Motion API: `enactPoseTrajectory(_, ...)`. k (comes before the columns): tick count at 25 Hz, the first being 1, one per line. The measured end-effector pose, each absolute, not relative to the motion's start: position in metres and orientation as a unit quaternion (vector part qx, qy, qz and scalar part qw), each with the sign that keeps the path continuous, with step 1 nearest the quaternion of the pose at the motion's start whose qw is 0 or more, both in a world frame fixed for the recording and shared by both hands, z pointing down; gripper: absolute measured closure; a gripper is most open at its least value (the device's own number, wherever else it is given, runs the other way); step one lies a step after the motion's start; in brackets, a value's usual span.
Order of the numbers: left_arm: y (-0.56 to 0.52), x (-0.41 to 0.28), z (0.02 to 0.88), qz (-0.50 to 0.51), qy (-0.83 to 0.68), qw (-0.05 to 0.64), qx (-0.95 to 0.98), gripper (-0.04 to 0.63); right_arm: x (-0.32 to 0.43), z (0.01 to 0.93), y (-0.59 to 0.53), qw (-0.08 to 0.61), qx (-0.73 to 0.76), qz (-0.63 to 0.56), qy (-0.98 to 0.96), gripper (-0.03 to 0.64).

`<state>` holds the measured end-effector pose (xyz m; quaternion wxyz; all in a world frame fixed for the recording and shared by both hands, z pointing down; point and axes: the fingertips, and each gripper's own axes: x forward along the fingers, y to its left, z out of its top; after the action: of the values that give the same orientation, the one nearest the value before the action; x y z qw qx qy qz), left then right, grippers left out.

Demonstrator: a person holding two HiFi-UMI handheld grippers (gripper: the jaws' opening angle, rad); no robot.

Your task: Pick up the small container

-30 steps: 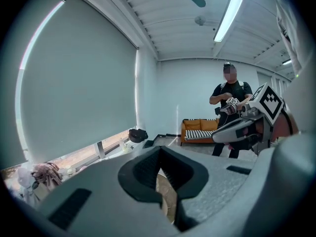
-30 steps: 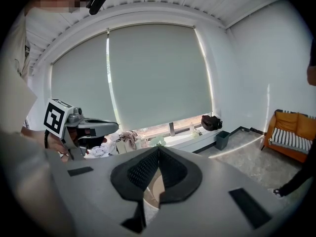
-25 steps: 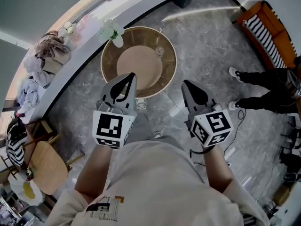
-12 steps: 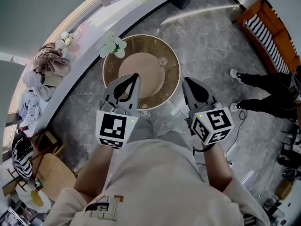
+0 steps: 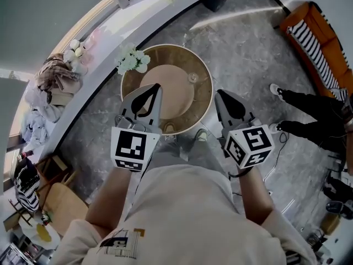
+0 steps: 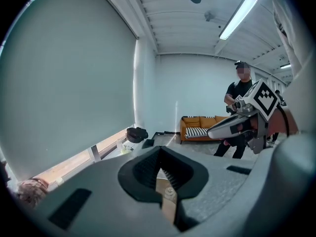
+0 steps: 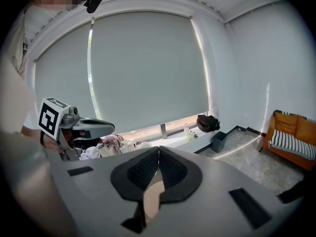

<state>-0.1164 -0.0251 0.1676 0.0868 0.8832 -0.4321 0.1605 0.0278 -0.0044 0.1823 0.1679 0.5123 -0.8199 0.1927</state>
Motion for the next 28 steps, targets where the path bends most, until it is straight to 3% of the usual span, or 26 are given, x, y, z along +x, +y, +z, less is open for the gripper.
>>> enactPoseTrajectory(25,-0.069,-0.063,0.213,0.191,-0.443,0.068,0.873,0.584,0.073,0.234,-0.066,0.185,0.465,0.208,-0.84,0.611)
enactPoseTrajectory(28,-0.075,-0.054,0.235,0.201,-0.427,0.073,0.879,0.515,0.074,0.249,-0.076,0.188,0.463,0.205,-0.842,0.611)
